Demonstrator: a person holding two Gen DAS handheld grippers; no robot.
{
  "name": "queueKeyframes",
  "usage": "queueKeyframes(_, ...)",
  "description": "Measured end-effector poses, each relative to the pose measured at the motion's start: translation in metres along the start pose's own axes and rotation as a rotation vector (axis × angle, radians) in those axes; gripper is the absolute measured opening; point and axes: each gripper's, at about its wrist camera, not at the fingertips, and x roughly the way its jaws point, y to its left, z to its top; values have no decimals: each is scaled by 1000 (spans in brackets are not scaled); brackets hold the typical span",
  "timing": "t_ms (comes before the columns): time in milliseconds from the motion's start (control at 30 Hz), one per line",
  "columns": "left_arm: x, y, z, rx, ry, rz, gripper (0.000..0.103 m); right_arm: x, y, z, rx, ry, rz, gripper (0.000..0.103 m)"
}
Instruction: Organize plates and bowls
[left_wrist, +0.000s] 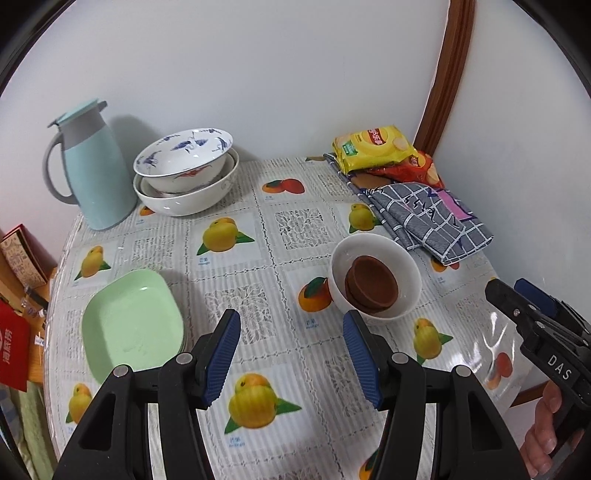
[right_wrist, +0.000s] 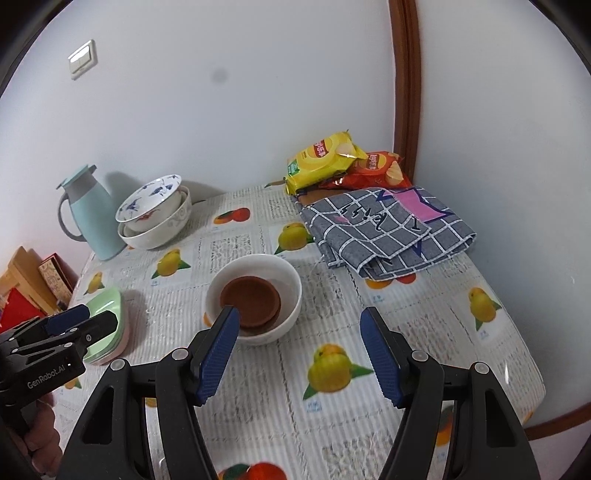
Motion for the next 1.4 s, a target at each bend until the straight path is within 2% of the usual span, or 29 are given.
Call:
queueKeyframes(467, 69, -10, 28, 18, 92, -29, 56, 85, -10, 9, 22, 119, 4, 67)
queueKeyframes(667, 99, -13, 37, 29, 127, -58, 56, 117, -16, 8, 40, 171, -7, 61)
queueKeyframes(867, 125, -17, 42, 40, 170, -43, 56, 142, -16, 9, 38, 208, -19, 59)
queueKeyframes(1067, 144, -23, 41, 77, 216, -53, 55, 160, -12, 6, 2, 266, -57, 57)
queueKeyframes(1400, 159, -31, 41, 107, 254, -28, 55, 168, -11, 5, -4, 299, -83, 57)
